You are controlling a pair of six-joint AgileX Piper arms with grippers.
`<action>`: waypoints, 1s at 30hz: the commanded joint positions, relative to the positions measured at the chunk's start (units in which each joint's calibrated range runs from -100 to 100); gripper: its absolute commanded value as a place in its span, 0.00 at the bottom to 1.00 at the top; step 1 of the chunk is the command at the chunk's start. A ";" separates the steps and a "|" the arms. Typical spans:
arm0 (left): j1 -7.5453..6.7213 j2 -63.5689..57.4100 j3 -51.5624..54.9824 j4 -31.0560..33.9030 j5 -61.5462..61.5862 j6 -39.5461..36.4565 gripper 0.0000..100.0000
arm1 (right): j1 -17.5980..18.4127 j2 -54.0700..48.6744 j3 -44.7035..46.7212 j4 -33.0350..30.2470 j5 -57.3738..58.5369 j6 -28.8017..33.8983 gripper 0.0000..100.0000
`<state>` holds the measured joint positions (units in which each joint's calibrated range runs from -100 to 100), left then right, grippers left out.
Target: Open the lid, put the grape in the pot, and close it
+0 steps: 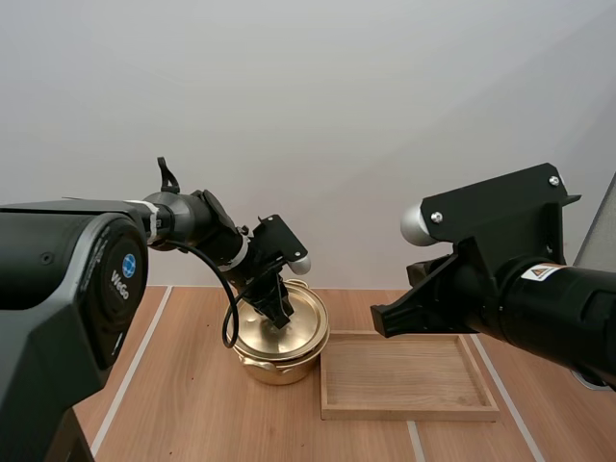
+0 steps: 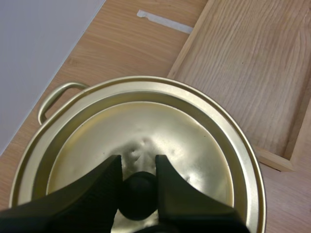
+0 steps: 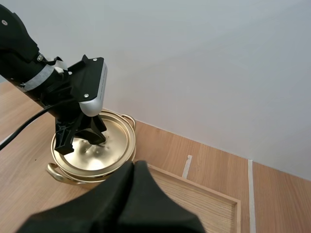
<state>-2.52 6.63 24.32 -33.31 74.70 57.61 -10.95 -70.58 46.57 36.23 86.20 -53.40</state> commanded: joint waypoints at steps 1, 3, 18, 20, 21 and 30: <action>-0.18 0.18 0.11 -1.79 1.65 0.27 0.02 | -0.23 -0.56 0.02 -0.05 0.55 0.18 0.00; -0.18 0.18 0.11 -1.79 2.48 0.27 0.15 | -0.23 -0.56 0.02 -0.05 0.55 0.18 0.00; -0.10 -22.90 0.11 0.04 8.78 -2.71 0.86 | -0.23 -0.56 0.02 2.62 -11.06 0.86 0.00; -0.10 -29.79 0.11 1.53 8.63 -4.21 0.60 | -0.23 -0.85 0.02 3.51 -11.90 0.86 0.00; -0.10 -33.95 0.11 2.74 8.43 -6.46 0.34 | -0.23 -1.33 0.02 3.89 -11.90 0.86 0.00; -0.10 -51.33 0.22 9.96 6.91 -22.26 0.00 | 1.52 -13.39 0.02 8.69 -18.46 -2.89 0.00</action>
<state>-2.52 -40.51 24.42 -25.94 82.11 41.70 -10.00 -81.27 46.62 43.09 69.37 -55.65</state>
